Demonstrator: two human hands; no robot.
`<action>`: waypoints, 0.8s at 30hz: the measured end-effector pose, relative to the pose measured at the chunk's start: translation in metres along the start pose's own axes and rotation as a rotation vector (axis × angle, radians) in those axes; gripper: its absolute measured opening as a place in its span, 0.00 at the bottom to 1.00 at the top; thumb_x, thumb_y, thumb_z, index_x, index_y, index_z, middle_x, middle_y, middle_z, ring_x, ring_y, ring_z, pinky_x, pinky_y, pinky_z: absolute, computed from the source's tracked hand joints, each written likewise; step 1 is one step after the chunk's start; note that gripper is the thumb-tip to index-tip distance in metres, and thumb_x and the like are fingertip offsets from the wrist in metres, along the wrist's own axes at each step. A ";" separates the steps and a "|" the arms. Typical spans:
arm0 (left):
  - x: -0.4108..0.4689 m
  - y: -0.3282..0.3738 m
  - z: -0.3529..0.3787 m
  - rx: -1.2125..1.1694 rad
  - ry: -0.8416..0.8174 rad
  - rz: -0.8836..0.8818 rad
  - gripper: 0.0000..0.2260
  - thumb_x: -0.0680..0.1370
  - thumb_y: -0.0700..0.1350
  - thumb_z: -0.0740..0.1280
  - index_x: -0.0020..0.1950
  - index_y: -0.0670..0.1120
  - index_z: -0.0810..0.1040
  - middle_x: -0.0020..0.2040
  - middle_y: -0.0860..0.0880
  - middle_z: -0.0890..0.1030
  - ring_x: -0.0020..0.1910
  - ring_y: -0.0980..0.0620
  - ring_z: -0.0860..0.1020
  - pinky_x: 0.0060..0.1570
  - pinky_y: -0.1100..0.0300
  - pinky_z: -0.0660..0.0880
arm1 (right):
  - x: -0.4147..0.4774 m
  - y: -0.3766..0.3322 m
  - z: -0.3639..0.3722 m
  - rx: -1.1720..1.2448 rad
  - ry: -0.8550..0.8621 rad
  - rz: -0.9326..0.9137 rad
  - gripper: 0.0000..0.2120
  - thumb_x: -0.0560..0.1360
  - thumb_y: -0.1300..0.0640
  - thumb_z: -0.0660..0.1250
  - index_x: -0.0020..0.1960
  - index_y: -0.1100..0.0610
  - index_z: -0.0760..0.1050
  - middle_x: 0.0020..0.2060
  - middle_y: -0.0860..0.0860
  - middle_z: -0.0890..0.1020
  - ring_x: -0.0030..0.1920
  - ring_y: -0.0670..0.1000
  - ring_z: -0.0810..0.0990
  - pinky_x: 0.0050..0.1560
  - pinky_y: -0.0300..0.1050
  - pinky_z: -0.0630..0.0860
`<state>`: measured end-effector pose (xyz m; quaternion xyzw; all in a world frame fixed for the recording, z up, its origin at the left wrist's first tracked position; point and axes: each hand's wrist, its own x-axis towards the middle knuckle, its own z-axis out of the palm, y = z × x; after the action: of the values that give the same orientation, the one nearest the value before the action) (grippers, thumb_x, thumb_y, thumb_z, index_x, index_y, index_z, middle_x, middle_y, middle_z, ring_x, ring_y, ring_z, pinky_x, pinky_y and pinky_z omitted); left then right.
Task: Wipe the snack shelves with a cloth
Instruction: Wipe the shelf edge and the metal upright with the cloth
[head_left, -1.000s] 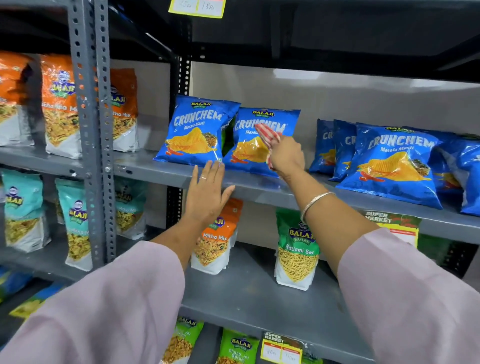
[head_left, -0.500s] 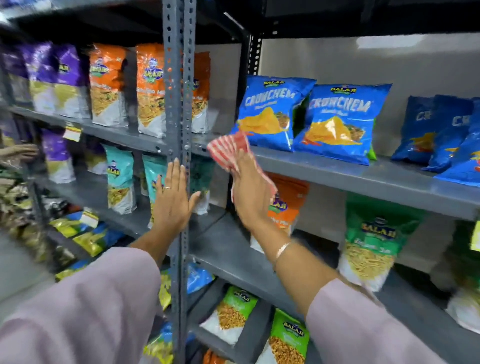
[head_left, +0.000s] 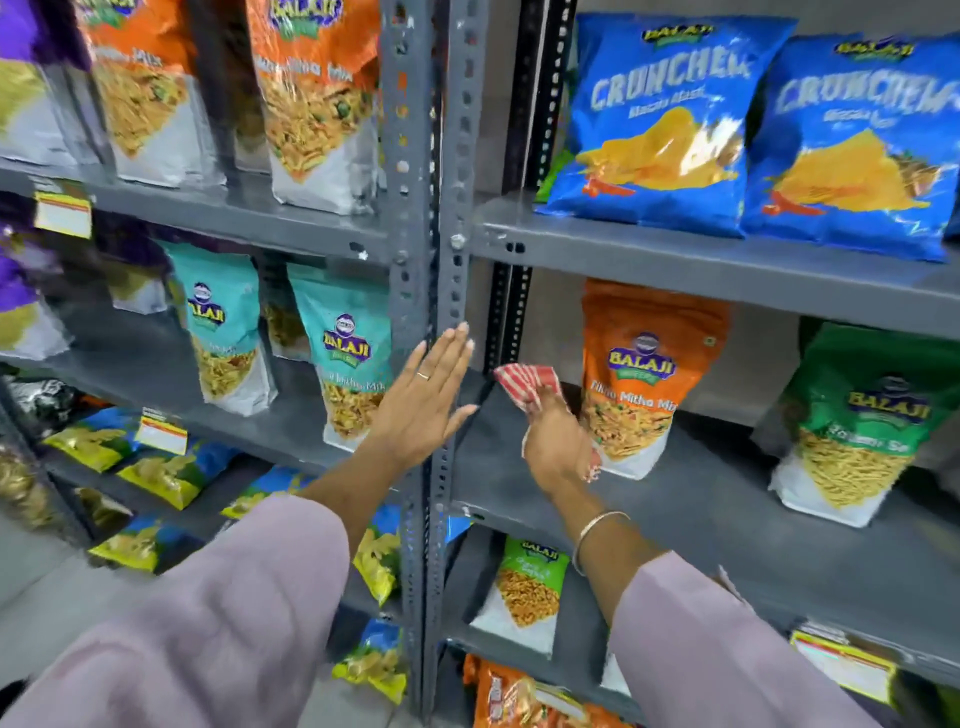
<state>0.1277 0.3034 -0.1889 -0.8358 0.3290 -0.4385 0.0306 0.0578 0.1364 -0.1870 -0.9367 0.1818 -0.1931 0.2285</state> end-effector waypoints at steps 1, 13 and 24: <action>0.004 -0.001 0.003 -0.017 0.023 -0.003 0.32 0.78 0.56 0.49 0.76 0.41 0.44 0.75 0.44 0.51 0.74 0.50 0.37 0.71 0.53 0.41 | 0.001 0.002 0.004 -0.013 -0.013 0.039 0.20 0.78 0.63 0.57 0.69 0.55 0.66 0.57 0.60 0.81 0.56 0.63 0.80 0.51 0.51 0.76; 0.037 0.021 0.015 -0.144 0.260 -0.061 0.38 0.76 0.52 0.54 0.73 0.41 0.31 0.73 0.47 0.28 0.73 0.50 0.34 0.72 0.53 0.36 | 0.015 0.051 0.054 0.063 -0.223 0.319 0.24 0.75 0.60 0.59 0.71 0.56 0.65 0.69 0.57 0.71 0.68 0.58 0.70 0.66 0.50 0.68; 0.025 0.007 0.060 -0.112 0.316 -0.097 0.39 0.76 0.49 0.57 0.74 0.41 0.33 0.74 0.46 0.30 0.74 0.50 0.35 0.72 0.53 0.40 | 0.047 -0.016 0.121 0.010 -0.448 0.123 0.14 0.79 0.63 0.58 0.63 0.58 0.74 0.58 0.60 0.81 0.59 0.60 0.80 0.50 0.44 0.77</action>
<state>0.1790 0.2690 -0.2098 -0.7718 0.3129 -0.5463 -0.0892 0.1562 0.1726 -0.2656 -0.9423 0.1822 0.0331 0.2790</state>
